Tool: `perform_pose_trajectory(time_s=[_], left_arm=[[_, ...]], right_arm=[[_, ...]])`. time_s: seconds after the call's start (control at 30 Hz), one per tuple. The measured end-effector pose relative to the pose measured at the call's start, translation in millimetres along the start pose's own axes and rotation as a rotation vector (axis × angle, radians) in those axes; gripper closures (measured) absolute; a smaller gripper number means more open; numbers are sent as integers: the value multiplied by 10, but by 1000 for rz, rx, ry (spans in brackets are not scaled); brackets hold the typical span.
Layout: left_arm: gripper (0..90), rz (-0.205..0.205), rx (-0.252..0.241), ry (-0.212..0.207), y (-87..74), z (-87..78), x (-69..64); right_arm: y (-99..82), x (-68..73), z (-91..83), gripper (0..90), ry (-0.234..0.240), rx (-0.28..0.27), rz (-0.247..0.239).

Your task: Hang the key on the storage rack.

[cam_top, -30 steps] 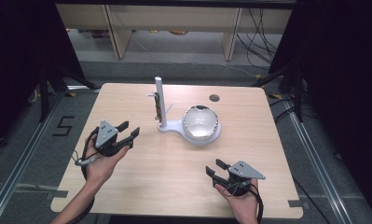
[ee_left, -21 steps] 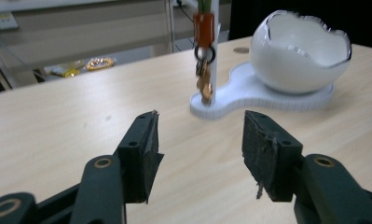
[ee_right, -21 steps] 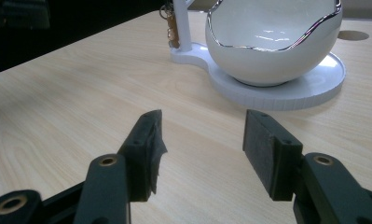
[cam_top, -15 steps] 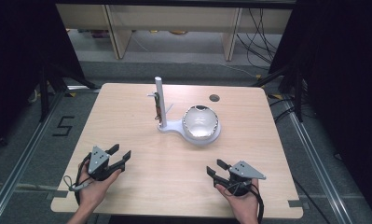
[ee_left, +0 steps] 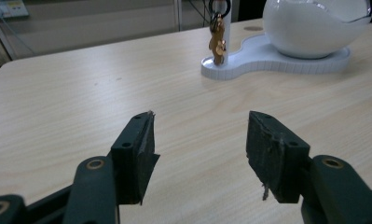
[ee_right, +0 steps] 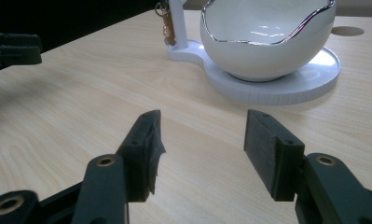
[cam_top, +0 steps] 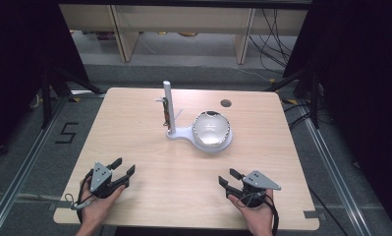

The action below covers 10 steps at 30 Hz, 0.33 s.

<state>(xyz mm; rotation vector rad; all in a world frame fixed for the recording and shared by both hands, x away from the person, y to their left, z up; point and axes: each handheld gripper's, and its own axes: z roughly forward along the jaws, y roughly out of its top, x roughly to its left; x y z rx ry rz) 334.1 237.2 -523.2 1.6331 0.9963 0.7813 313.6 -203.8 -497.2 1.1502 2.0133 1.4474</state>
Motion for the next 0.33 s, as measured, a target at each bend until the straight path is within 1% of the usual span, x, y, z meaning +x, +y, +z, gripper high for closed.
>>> perform_pose_trajectory(time_s=[0.03,0.07,0.13,0.17,0.2,0.23,0.27,0.3,0.33], left_arm=[[417,7,-11,6,-2,-4,-5],[416,6,-11,6,-3,-3,-7],[414,11,-6,6,-1,3,-10],[415,13,-5,6,0,4,-10],[415,11,-3,5,0,5,-12],[415,11,-3,5,0,5,-12],[415,10,0,6,1,8,-9],[414,9,0,6,1,8,-8],[414,7,0,4,1,8,-6]], right_arm=[[-10,24,-3,471,7,1,35],[-11,-3,2,470,11,-3,14],[-20,-4,2,468,11,-1,24],[-26,-14,12,467,4,0,6],[-32,-11,7,465,26,7,27],[-41,-9,6,465,12,8,32],[-52,-19,13,463,15,11,25],[-55,-3,8,462,15,15,44],[-58,-13,15,462,18,9,30]])
